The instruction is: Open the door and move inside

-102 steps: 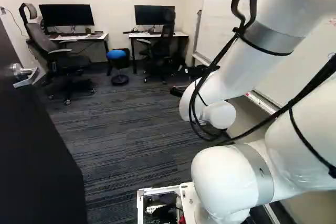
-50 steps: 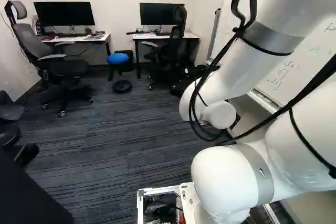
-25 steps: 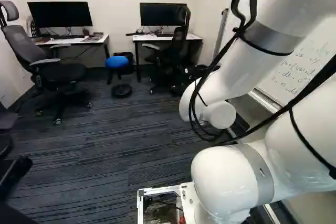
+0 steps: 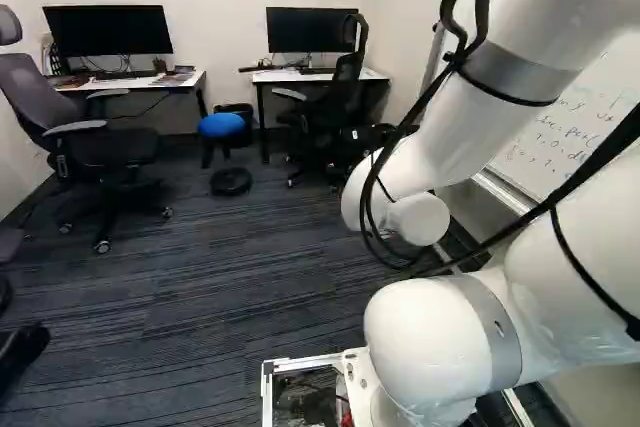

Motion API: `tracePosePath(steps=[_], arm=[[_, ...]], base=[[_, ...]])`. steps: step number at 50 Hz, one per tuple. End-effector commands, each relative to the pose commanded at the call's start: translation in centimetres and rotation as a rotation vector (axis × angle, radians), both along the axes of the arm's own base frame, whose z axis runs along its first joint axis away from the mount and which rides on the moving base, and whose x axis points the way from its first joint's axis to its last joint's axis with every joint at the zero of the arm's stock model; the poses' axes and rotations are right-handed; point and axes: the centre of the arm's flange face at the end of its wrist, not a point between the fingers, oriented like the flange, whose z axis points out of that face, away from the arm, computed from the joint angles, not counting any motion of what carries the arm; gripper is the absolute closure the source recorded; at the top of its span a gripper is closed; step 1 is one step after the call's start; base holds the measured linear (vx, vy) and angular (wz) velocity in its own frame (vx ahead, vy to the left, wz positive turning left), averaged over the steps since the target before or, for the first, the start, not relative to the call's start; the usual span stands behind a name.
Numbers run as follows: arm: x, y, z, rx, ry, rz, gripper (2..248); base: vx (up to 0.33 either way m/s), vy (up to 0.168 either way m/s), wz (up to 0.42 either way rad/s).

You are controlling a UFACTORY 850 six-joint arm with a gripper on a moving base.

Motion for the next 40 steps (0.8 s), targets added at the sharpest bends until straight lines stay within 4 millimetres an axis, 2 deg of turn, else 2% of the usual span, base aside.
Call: tracePosePath(steps=[15,40], arm=[[0.0,0.0,0.0,0.0,0.0,0.0,3],[0.0,0.0,0.0,0.0,0.0,0.0,3]], base=[[0.115,0.033,-0.004],[-0.003,-0.001,-0.001]])
